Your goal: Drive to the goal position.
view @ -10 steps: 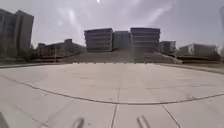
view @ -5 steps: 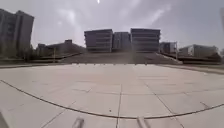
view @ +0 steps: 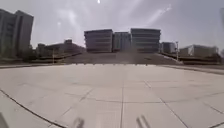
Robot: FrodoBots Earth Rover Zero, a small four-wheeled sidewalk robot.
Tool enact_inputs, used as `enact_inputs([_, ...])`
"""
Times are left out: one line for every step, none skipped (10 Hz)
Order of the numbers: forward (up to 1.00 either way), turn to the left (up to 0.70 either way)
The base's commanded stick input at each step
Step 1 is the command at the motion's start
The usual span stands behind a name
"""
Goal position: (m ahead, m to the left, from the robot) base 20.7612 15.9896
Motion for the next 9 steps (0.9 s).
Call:
enact_inputs([0.7,0.0])
enact_inputs([0.7,0.0])
enact_inputs([0.7,0.0])
enact_inputs([0.7,0.0])
enact_inputs([0.7,0.0])
enact_inputs([0.7,0.0])
enact_inputs([0.7,0.0])
enact_inputs([0.7,0.0])
enact_inputs([0.7,0.0])
